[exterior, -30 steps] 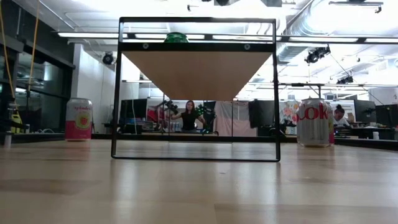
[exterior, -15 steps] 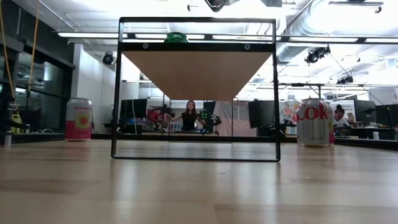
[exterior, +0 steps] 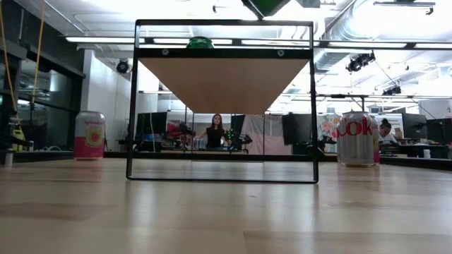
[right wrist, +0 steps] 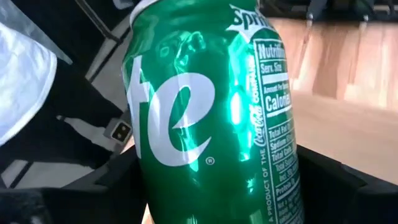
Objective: Place canned beverage on shelf
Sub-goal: Put the top green soda can on the shelf
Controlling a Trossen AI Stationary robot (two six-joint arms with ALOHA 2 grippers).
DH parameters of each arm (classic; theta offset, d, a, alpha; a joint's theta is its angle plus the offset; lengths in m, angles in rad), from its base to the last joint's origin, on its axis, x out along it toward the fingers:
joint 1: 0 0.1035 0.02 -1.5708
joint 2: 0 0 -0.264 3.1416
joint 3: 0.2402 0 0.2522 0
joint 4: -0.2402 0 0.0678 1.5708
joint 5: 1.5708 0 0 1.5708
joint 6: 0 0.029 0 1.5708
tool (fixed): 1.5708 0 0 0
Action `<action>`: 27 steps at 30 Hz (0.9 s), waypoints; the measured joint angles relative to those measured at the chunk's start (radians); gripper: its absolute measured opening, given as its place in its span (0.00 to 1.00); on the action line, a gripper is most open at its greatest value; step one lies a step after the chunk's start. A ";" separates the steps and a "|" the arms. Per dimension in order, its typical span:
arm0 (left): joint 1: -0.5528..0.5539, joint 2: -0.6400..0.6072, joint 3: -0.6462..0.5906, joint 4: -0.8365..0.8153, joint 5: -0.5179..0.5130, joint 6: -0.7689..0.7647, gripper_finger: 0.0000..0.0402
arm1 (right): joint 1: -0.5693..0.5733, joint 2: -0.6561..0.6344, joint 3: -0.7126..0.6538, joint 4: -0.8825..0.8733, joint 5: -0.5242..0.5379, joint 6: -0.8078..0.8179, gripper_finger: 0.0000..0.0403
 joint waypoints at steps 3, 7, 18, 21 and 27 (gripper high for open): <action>0.000 -0.005 0.000 -0.022 -0.071 -0.048 0.67 | -0.017 -0.018 0.000 -0.105 0.015 -0.025 0.74; 0.006 -0.038 0.000 -0.190 -0.147 -0.257 0.67 | -0.032 -0.046 -0.020 -0.236 0.042 -0.024 0.74; -0.029 -0.376 -0.294 -0.126 -0.334 -1.072 0.67 | 0.027 -0.395 -0.537 0.267 0.114 0.363 0.74; -0.061 -0.465 -0.429 0.085 -0.482 -1.111 0.67 | 0.069 -0.470 -0.696 0.688 0.299 0.477 0.74; -0.071 -0.539 -0.605 0.364 -0.582 -1.103 0.67 | 0.141 -0.431 -0.895 1.269 0.739 0.432 0.74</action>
